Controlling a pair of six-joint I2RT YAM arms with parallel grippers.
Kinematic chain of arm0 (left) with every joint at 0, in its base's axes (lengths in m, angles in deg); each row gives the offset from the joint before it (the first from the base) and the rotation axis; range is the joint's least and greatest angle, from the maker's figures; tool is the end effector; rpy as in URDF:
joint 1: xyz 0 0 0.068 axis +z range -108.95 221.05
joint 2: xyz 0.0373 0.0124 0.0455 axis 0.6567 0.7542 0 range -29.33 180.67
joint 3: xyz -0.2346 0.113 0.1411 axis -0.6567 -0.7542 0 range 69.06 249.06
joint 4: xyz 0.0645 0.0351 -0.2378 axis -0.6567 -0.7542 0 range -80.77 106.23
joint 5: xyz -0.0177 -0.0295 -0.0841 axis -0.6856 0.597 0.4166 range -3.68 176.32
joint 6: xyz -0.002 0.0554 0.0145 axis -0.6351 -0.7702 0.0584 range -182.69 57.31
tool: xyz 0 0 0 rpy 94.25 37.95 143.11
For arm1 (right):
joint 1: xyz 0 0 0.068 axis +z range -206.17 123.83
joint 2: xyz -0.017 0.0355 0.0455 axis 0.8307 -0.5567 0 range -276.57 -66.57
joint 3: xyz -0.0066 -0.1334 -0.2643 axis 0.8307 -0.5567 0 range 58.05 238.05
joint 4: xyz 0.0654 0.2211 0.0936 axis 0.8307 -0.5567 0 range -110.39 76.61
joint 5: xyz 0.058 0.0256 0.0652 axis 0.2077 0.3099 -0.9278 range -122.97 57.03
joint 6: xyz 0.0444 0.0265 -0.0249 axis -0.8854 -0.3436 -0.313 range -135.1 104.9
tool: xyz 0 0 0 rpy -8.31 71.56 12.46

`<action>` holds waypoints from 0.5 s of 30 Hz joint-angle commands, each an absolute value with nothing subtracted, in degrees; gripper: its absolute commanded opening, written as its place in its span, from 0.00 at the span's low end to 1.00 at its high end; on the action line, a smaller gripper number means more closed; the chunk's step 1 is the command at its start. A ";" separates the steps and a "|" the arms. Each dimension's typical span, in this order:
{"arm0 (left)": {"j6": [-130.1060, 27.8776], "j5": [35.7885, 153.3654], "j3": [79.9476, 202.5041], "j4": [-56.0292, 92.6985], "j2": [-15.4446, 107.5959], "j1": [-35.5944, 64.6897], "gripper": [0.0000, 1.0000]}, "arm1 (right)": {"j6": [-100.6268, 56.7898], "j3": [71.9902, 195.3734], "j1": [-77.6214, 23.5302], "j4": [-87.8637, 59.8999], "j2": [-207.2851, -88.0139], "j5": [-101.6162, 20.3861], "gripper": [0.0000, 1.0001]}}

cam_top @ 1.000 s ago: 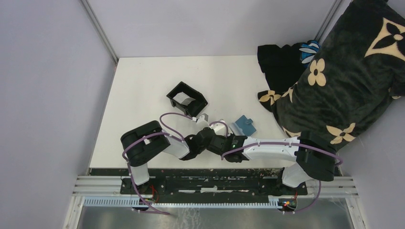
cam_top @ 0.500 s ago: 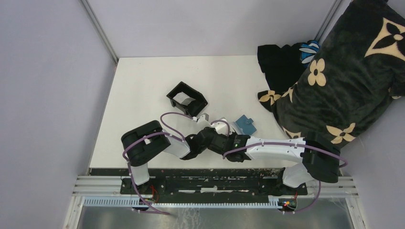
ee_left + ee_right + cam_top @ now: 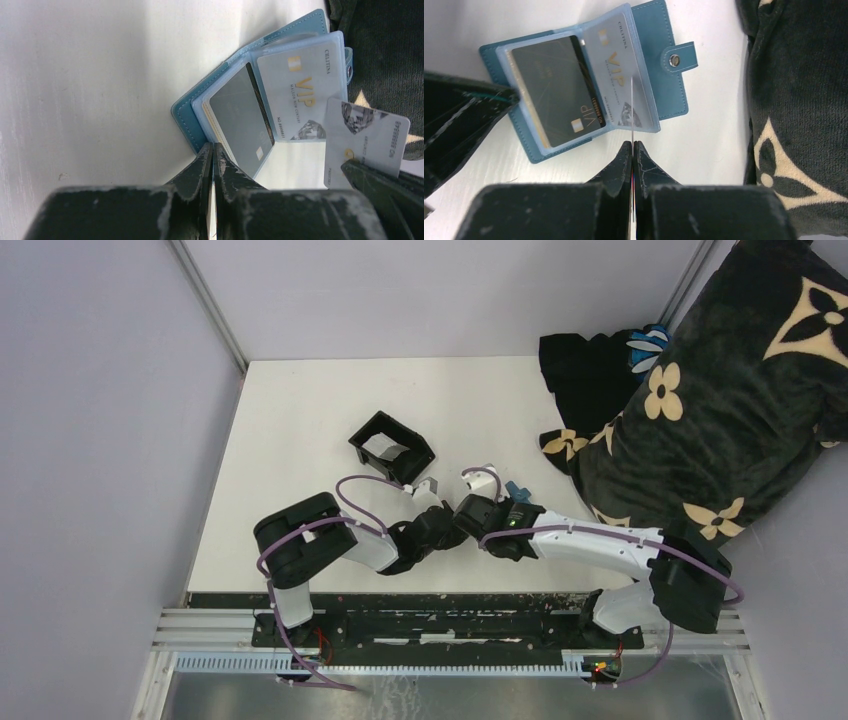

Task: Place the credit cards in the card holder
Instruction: Adjust the card holder at the center of the board.

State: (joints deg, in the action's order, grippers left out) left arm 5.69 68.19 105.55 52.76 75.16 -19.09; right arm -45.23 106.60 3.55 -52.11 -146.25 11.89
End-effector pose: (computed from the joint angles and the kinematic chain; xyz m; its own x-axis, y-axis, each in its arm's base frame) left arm 0.1754 -0.2803 0.1415 -0.7392 -0.4870 -0.4652 0.0133 0.6800 -0.7331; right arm 0.1423 0.1867 0.2320 -0.6552 -0.4165 -0.6303 -0.1859 0.8975 -0.3999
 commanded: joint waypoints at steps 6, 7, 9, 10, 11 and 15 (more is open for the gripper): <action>6.04 66.53 105.62 48.01 76.84 -19.43 0.10 | -43.32 108.03 -3.78 -49.06 -146.56 6.89 0.01; 5.96 66.53 105.62 47.97 76.84 -19.41 0.10 | -43.17 108.01 -4.63 -48.57 -146.87 6.08 0.01; 5.74 66.28 105.61 47.72 76.67 -19.43 0.10 | -42.98 108.04 -6.03 -47.64 -147.56 4.30 0.01; 5.42 66.21 105.62 47.58 76.67 -19.40 0.10 | -42.91 108.25 -7.02 -47.32 -148.00 3.33 0.01; 5.16 66.05 105.66 47.41 76.52 -19.38 0.10 | -42.85 108.58 -7.45 -47.17 -148.66 2.70 0.01; 4.19 65.12 105.77 46.37 75.65 -19.34 0.10 | -42.33 109.82 -8.99 -46.61 -150.40 0.50 0.01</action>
